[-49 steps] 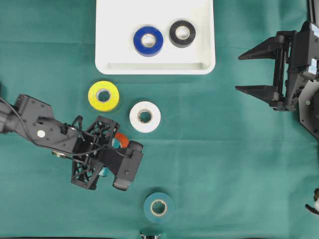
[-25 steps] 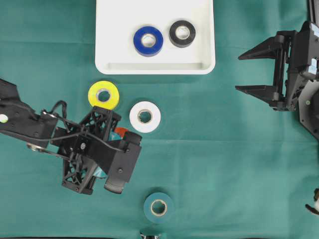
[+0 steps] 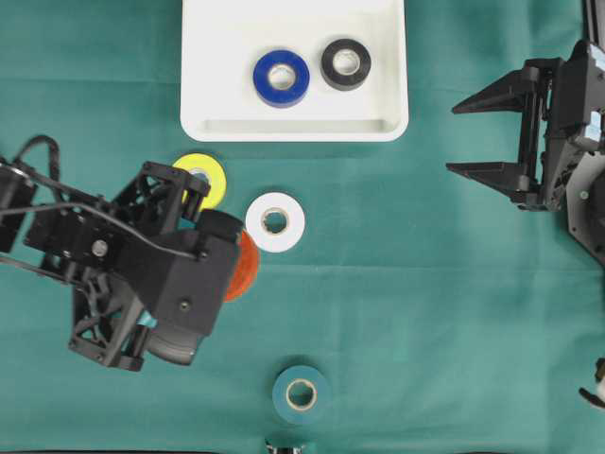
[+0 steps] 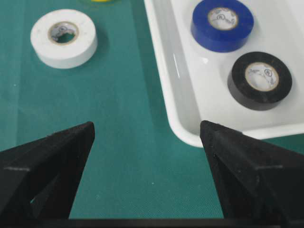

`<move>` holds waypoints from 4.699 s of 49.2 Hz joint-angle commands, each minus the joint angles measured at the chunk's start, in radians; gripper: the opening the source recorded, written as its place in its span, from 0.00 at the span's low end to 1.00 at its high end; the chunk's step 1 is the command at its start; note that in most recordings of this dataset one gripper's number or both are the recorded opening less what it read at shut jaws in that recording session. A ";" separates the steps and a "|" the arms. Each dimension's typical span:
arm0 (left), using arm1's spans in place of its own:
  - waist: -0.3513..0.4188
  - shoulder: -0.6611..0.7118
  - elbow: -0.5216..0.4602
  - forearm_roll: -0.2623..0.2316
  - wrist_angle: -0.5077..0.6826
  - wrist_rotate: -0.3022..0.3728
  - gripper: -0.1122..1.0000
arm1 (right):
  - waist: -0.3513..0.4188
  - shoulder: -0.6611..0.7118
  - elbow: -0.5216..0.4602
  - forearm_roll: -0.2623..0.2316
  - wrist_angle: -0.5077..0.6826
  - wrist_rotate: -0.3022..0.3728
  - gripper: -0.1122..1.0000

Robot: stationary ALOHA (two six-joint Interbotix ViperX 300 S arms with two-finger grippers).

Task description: Pick up the tape from a random location and place it into the white case.

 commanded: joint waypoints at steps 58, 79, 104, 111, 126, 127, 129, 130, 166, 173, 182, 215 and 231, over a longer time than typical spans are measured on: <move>0.020 -0.034 -0.121 0.003 0.112 0.002 0.32 | -0.002 0.003 -0.028 -0.003 -0.006 -0.003 0.91; 0.204 -0.026 -0.081 0.003 0.092 0.008 0.32 | -0.002 0.003 -0.029 -0.003 -0.005 -0.003 0.91; 0.512 0.012 -0.071 0.003 0.048 0.117 0.32 | -0.003 0.000 -0.029 -0.008 -0.002 -0.005 0.91; 0.600 0.017 -0.069 0.003 0.040 0.153 0.32 | -0.002 0.000 -0.029 -0.008 0.000 -0.005 0.91; 0.647 0.017 -0.063 0.003 0.038 0.164 0.32 | -0.003 -0.002 -0.029 -0.008 0.005 -0.006 0.91; 0.647 0.017 -0.063 0.003 0.037 0.164 0.32 | -0.003 -0.002 -0.029 -0.008 0.005 -0.006 0.91; 0.647 0.017 -0.063 0.003 0.035 0.163 0.32 | -0.003 0.000 -0.029 -0.008 0.005 -0.006 0.91; 0.647 0.017 -0.063 0.003 0.035 0.163 0.32 | -0.003 0.000 -0.029 -0.008 0.005 -0.006 0.91; 0.641 0.095 -0.095 0.003 -0.021 0.166 0.32 | -0.006 0.000 -0.029 -0.008 0.008 -0.006 0.91; 0.641 0.098 -0.086 0.003 -0.020 0.166 0.32 | -0.006 -0.002 -0.029 -0.008 0.008 -0.006 0.91; 0.641 0.097 -0.080 0.003 -0.021 0.166 0.32 | -0.006 0.000 -0.029 -0.008 0.008 -0.006 0.91; 0.658 0.209 0.183 0.003 -0.327 0.163 0.32 | -0.009 0.002 -0.029 -0.011 0.008 -0.008 0.91; 0.687 0.310 0.253 0.003 -0.482 0.163 0.32 | -0.014 0.003 -0.029 -0.011 0.005 -0.008 0.91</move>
